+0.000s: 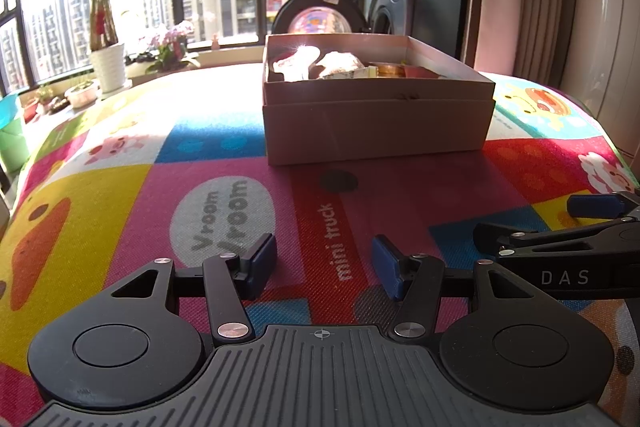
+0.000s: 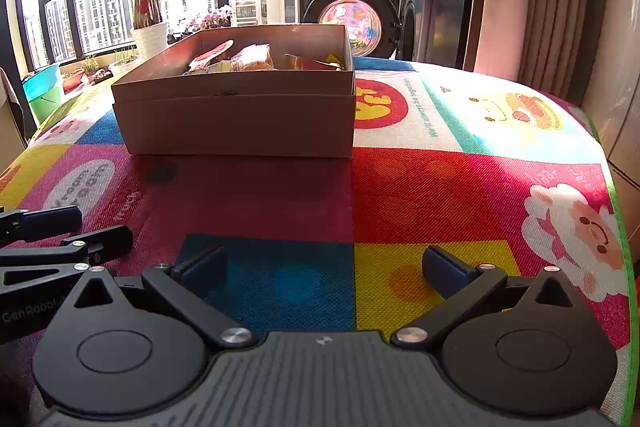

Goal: Organize objects

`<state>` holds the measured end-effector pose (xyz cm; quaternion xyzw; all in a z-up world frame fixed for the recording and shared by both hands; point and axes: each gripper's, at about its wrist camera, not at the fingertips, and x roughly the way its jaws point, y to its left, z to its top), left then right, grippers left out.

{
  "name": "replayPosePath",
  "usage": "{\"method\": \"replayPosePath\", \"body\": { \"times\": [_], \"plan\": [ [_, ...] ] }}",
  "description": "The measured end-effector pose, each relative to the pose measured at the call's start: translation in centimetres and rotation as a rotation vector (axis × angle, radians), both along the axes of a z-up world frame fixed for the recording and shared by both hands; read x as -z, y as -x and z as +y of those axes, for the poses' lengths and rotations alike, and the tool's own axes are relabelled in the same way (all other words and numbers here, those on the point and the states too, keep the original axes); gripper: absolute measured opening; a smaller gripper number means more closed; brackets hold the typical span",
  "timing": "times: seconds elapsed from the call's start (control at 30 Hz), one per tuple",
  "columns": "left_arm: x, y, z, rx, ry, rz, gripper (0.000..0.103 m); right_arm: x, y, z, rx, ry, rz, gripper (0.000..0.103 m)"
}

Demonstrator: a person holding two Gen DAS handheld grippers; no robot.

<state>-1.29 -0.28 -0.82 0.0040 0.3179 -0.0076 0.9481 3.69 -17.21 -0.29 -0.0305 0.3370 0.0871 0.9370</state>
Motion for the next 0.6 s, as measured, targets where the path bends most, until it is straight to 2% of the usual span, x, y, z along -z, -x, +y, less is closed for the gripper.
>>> {"method": "replayPosePath", "body": {
  "times": [0.6],
  "plan": [
    [-0.01,0.06,-0.19,0.000,-0.018,0.000,0.060,-0.01,0.01,-0.01,0.000,0.000,0.000,0.103]
  ]
}}
